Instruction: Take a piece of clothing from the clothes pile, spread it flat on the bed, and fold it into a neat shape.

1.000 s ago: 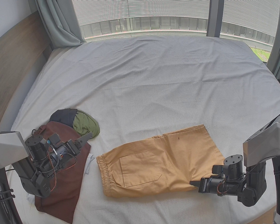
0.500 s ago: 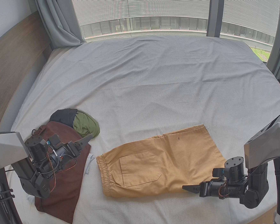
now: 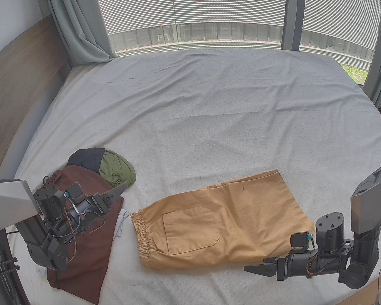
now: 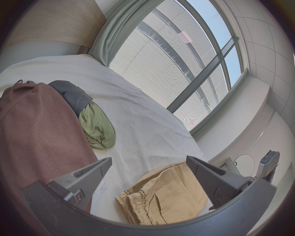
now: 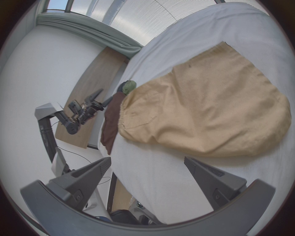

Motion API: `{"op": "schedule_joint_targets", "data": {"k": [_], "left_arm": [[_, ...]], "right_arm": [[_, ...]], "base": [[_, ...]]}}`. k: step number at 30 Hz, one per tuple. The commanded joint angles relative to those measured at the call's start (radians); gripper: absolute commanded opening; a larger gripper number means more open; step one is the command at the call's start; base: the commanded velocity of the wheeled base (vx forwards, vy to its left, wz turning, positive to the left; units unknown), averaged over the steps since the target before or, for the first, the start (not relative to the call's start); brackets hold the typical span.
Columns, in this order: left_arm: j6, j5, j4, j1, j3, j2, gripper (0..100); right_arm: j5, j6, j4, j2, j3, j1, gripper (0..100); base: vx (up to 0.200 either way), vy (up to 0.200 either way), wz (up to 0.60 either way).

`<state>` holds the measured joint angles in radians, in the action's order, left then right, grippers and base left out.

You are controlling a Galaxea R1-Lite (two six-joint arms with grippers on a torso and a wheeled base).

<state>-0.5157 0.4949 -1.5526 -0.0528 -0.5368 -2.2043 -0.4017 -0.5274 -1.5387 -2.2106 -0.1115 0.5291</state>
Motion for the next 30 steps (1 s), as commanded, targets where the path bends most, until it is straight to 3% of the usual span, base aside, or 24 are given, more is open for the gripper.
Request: {"op": "schedule_joint_targets", "data": {"k": [1,8,17,30], "left_arm": [[-0.003,0.001,-0.004,-0.018,0.034,0.005,100],[-0.001,0.001,-0.006,-0.032,0.049,0.005,100],[-0.001,0.002,-0.004,-0.048,0.049,0.0,100],[-0.003,0.016,-0.004,-0.056,0.104,-0.022,100]], "right_arm": [[-0.032,-0.003,0.0,0.132,0.015,0.017,100],[-0.04,-0.008,-0.001,0.204,-0.004,0.002,100],[-0.04,-0.031,-0.001,0.22,-0.043,-0.074,100],[-0.04,-0.031,0.0,0.207,-0.045,-0.069,100]], "base": [[0.0,0.0,0.0],[0.0,0.0,0.0],[0.0,0.0,0.0],[0.0,0.0,0.0]]}}
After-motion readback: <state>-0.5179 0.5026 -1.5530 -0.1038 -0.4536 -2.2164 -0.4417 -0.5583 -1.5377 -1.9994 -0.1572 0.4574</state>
